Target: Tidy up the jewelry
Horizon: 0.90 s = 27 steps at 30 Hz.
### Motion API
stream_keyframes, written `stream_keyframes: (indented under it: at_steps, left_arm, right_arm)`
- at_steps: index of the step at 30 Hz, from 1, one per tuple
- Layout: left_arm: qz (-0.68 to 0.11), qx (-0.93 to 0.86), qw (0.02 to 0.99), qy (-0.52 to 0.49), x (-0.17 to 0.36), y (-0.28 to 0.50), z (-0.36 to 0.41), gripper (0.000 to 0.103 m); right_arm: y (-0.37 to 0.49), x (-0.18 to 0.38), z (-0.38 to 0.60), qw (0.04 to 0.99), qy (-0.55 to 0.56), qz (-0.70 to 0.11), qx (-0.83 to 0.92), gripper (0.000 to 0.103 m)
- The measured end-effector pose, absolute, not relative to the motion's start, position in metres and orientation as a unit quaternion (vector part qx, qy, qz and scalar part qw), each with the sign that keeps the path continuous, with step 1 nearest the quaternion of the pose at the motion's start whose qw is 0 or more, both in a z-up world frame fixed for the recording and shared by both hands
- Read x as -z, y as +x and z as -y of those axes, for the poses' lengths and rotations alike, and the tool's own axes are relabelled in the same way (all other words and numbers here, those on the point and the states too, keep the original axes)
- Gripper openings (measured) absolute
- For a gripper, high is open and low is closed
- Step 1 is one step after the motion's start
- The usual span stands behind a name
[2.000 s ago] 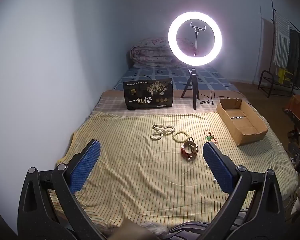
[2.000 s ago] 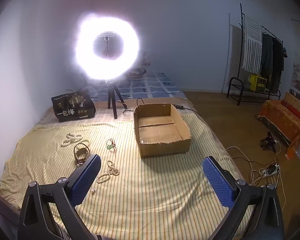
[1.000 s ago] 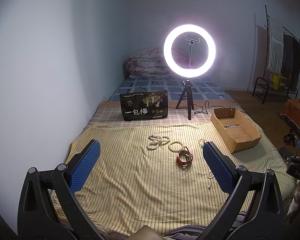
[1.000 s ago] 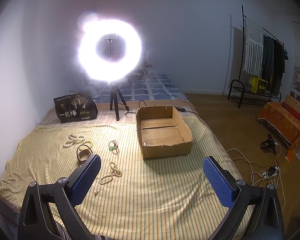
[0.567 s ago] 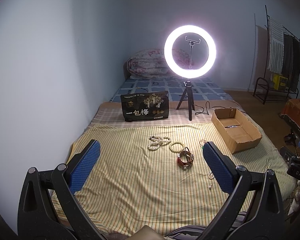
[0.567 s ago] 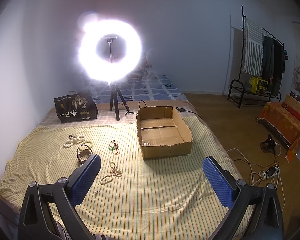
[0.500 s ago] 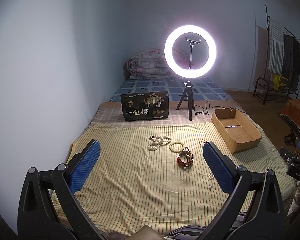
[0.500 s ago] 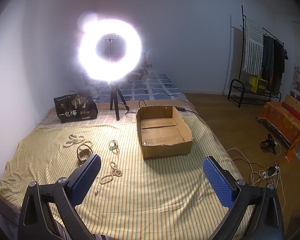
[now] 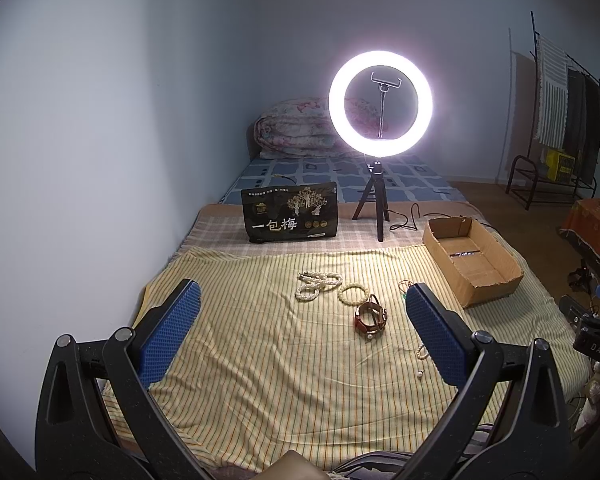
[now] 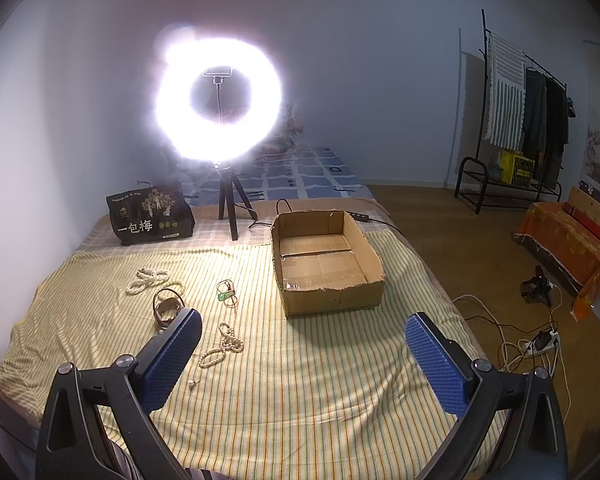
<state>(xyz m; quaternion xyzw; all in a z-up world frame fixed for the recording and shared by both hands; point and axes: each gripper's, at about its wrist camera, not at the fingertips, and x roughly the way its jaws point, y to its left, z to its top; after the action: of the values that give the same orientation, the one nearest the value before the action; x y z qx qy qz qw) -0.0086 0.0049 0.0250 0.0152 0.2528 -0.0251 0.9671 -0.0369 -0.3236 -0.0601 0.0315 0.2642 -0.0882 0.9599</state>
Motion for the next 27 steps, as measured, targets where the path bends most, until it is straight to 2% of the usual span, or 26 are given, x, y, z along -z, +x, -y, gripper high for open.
stream_keyframes:
  at_steps: [27]
  left_arm:
    - [-0.269, 0.025, 0.963, 0.011, -0.008, 0.000, -0.004, 0.103]
  right_arm:
    - [-0.028, 0.069, 0.323, 0.957, 0.029, -0.272, 0.096, 0.103]
